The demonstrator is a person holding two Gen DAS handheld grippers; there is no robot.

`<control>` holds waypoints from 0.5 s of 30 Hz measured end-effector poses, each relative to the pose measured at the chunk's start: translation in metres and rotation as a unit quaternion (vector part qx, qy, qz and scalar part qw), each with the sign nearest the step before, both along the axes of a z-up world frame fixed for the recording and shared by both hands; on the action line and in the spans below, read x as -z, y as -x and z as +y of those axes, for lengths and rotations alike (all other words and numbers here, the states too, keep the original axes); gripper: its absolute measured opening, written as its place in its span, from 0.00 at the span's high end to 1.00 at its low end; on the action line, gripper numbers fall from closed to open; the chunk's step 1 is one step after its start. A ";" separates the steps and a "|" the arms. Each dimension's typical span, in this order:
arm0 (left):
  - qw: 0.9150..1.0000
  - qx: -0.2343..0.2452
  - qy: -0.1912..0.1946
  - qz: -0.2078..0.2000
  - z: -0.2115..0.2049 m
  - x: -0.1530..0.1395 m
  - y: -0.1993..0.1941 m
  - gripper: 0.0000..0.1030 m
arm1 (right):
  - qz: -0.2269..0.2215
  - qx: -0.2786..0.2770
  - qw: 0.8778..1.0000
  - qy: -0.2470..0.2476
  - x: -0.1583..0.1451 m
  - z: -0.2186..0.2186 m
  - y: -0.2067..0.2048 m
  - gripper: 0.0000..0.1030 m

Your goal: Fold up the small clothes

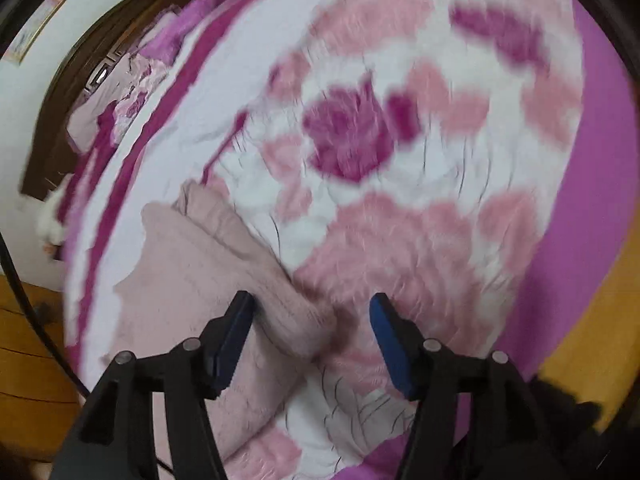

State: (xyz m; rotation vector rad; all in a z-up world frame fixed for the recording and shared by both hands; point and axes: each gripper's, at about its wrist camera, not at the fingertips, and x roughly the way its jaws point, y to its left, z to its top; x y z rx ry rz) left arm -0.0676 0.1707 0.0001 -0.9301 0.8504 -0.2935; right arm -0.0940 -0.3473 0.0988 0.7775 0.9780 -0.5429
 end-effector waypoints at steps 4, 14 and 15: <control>1.000 -0.008 -0.008 0.001 -0.009 -0.001 0.003 1.00 | -0.017 -0.124 0.990 0.059 -0.032 0.074 -0.044 0.35; 0.999 -0.007 -0.045 0.003 -0.019 -0.005 0.008 1.00 | -0.011 -0.549 0.829 0.107 -0.053 0.386 -0.119 0.19; 0.999 -0.007 -0.054 0.001 -0.020 -0.005 0.009 1.00 | 0.016 -0.576 0.809 0.112 -0.044 0.415 -0.126 0.19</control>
